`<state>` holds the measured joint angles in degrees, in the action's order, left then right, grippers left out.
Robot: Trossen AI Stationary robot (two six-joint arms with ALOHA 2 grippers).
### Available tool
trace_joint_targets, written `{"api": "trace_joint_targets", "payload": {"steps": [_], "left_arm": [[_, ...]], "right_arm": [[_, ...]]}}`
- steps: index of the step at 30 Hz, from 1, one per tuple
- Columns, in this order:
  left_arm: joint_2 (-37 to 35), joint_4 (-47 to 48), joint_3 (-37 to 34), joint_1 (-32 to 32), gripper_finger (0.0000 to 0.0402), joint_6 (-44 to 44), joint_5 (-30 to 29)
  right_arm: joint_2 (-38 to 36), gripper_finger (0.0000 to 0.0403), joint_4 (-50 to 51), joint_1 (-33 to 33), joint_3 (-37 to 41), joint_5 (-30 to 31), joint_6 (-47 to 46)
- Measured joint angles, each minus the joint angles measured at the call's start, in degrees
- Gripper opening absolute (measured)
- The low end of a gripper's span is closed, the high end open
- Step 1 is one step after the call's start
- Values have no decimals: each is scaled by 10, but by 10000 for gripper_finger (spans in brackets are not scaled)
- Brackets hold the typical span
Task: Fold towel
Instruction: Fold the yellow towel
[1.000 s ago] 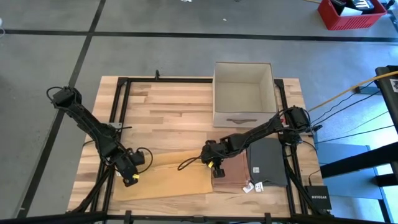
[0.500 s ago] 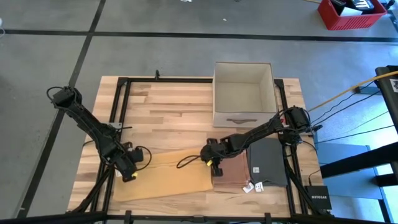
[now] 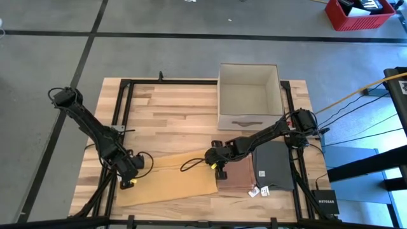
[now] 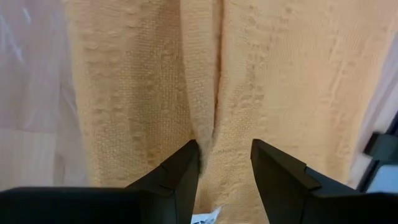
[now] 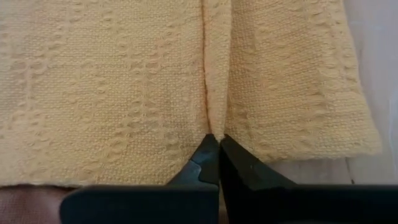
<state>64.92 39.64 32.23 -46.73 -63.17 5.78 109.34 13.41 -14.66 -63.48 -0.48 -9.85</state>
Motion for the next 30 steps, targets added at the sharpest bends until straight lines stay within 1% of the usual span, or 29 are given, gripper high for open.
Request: {"api": "trace_joint_targets", "payload": {"steps": [3, 7, 13, 16, 21, 24, 27, 30], "left_arm": [[11, -6, -10, -9, 138, 8, -1], [16, -34, -34, -20, 138, -11, 9], [16, -61, -35, -27, 138, -17, 30], [16, -80, -42, -33, 138, -5, 31], [15, -106, -76, -35, 138, -24, 31], [14, -108, -79, -34, 137, -27, 32], [9, -122, -81, -34, 122, -26, 41], [-2, -137, -81, -34, 88, -28, 59]], "right_arm": [[0, 2, 0, 0, 0, 0, 0], [0, 3, 0, 0, 0, 1, 0], [0, 4, 0, 0, 0, 3, 1], [0, 4, 0, 0, 0, 14, 2], [0, 4, 0, 0, 0, 15, 3], [0, 5, 1, 0, 0, 16, 3], [0, 5, 0, 0, 0, 16, 3], [0, 5, 0, 0, 0, 16, 3]]}}
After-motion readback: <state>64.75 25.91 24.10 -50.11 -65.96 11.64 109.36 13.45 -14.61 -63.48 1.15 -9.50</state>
